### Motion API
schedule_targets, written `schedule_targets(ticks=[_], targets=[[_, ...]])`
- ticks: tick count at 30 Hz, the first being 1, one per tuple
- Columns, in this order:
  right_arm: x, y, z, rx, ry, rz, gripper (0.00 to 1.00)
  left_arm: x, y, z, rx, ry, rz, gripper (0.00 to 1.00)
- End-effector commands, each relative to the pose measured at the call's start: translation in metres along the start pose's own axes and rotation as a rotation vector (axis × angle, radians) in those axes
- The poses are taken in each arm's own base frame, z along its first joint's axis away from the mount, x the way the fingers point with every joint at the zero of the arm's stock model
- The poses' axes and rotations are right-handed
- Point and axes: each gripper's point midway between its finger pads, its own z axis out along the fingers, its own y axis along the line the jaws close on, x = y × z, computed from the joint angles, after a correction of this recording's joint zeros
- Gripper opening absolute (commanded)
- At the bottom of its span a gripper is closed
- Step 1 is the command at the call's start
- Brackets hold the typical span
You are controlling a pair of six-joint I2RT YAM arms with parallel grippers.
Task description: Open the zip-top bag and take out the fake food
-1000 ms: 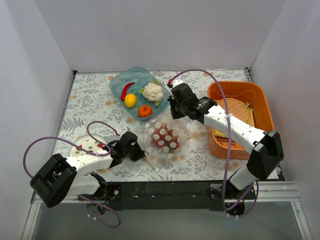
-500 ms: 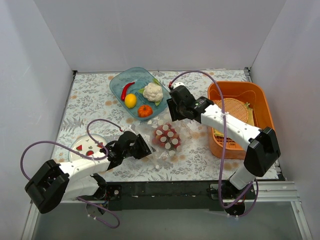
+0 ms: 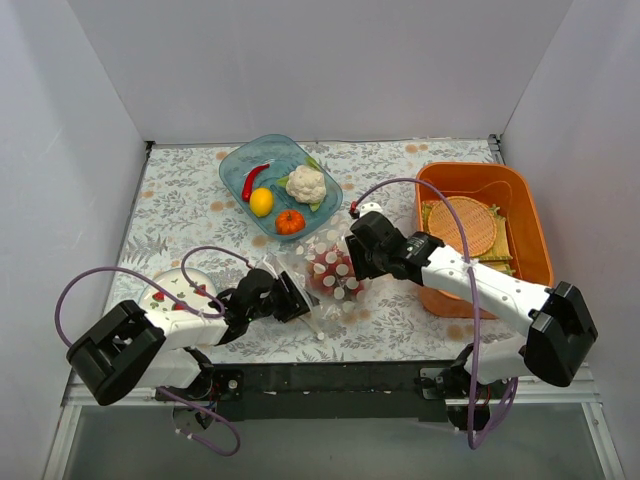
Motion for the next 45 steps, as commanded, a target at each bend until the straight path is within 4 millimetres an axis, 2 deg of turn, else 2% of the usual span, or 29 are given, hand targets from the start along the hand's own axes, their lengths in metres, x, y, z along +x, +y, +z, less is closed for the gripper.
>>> schedule_targets(ticks=[1, 6, 11, 12, 15, 20, 24, 25, 26, 27, 28, 30, 31, 34, 35, 37, 38, 41, 45], targets=[[-0.008, 0.006, 0.012, -0.006, -0.028, 0.035, 0.54, -0.002, -0.023, -0.001, 0.095, -0.005, 0.013, 0.42], [0.006, 0.000, 0.030, 0.053, 0.040, 0.011, 0.40, -0.002, -0.030, -0.002, 0.117, -0.001, 0.033, 0.43], [0.022, 0.009, 0.044, 0.036, 0.098, -0.013, 0.31, 0.000, -0.040, 0.001, 0.157, 0.021, 0.057, 0.54], [0.023, 0.012, 0.046, 0.025, 0.103, -0.015, 0.26, 0.001, -0.041, 0.004, 0.157, 0.029, 0.060, 0.55], [0.030, 0.023, 0.048, -0.007, 0.127, -0.039, 0.20, 0.003, -0.042, 0.010, 0.148, 0.045, 0.066, 0.57], [0.039, 0.042, 0.051, -0.063, 0.156, -0.078, 0.16, 0.005, -0.043, 0.015, 0.155, 0.051, 0.058, 0.56], [0.042, 0.068, 0.047, -0.169, 0.173, -0.105, 0.11, 0.006, -0.046, 0.019, 0.160, 0.051, 0.063, 0.55], [0.044, 0.074, 0.045, -0.198, 0.175, -0.110, 0.11, 0.007, -0.046, 0.019, 0.163, 0.056, 0.065, 0.52], [0.039, 0.082, 0.044, -0.234, 0.156, -0.105, 0.11, 0.007, -0.047, 0.019, 0.168, 0.057, 0.061, 0.50], [0.044, 0.089, 0.042, -0.281, 0.168, -0.102, 0.11, 0.007, -0.050, 0.017, 0.179, 0.054, 0.060, 0.49], [0.042, 0.093, 0.042, -0.302, 0.161, -0.100, 0.10, 0.008, -0.049, 0.016, 0.181, 0.055, 0.058, 0.43], [0.039, 0.096, 0.040, -0.319, 0.151, -0.096, 0.10, 0.007, -0.054, 0.010, 0.199, 0.052, 0.062, 0.38], [0.034, 0.097, 0.039, -0.316, 0.138, -0.092, 0.10, 0.007, -0.052, 0.008, 0.195, 0.047, 0.061, 0.32], [0.023, 0.091, 0.038, -0.279, 0.110, -0.085, 0.10, 0.005, -0.053, -0.001, 0.197, 0.029, 0.074, 0.23], [0.019, 0.089, 0.035, -0.268, 0.098, -0.073, 0.10, 0.004, -0.050, -0.002, 0.186, 0.017, 0.074, 0.16], [0.011, 0.079, 0.031, -0.209, 0.074, -0.062, 0.10, 0.002, -0.050, -0.009, 0.194, 0.002, 0.074, 0.12], [0.002, 0.078, 0.023, -0.208, 0.045, -0.053, 0.11, 0.002, -0.050, -0.011, 0.197, -0.002, 0.075, 0.10], [-0.014, 0.076, 0.003, -0.208, -0.025, -0.029, 0.25, 0.003, -0.045, -0.013, 0.185, -0.005, 0.074, 0.06], [-0.033, 0.090, -0.029, -0.265, -0.115, -0.039, 0.41, 0.005, -0.042, -0.011, 0.179, 0.005, 0.070, 0.06]])
